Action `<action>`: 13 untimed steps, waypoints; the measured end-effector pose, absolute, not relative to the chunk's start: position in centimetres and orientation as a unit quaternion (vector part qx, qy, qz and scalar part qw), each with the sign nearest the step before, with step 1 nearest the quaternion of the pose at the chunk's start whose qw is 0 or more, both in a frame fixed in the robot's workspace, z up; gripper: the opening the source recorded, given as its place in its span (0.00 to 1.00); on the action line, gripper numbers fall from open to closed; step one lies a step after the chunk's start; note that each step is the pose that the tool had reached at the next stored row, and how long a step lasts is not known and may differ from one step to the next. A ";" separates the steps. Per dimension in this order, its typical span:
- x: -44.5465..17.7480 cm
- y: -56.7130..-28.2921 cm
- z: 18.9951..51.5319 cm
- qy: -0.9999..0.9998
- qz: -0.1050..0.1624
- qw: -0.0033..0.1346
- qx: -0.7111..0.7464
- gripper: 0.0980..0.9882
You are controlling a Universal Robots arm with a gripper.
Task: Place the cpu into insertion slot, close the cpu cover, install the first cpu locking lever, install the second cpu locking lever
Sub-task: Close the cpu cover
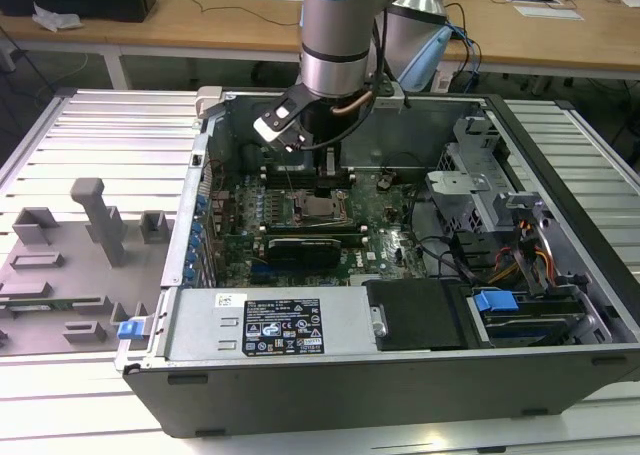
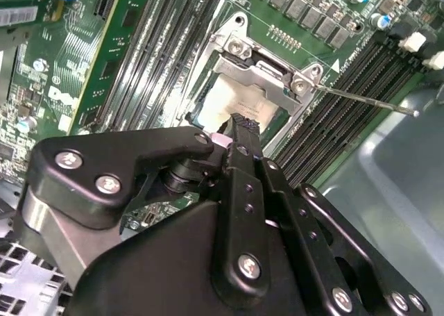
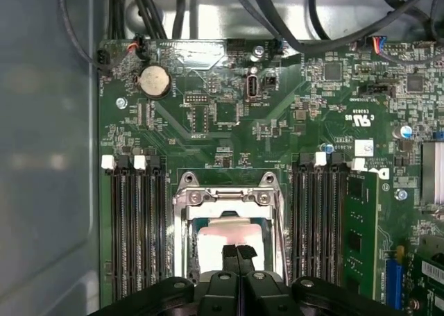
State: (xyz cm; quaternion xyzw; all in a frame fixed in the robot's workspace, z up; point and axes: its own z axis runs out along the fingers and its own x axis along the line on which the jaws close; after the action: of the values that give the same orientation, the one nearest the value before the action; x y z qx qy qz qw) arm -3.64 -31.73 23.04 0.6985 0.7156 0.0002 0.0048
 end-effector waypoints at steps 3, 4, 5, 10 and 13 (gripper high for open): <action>-3.6 -31.7 23.0 0.738 -0.001 0.006 0.675 0.01; -3.6 -31.7 23.0 0.744 -0.002 0.007 0.668 0.01; -3.6 -31.7 23.0 0.750 -0.002 0.007 0.661 0.01; -3.6 -31.7 23.0 0.792 -0.004 0.009 0.610 0.01; -3.6 -31.7 23.0 0.809 -0.004 0.010 0.587 0.01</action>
State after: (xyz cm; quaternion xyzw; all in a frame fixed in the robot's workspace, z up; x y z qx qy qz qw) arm -3.64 -31.73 23.03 0.5875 0.8092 -0.0041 0.0098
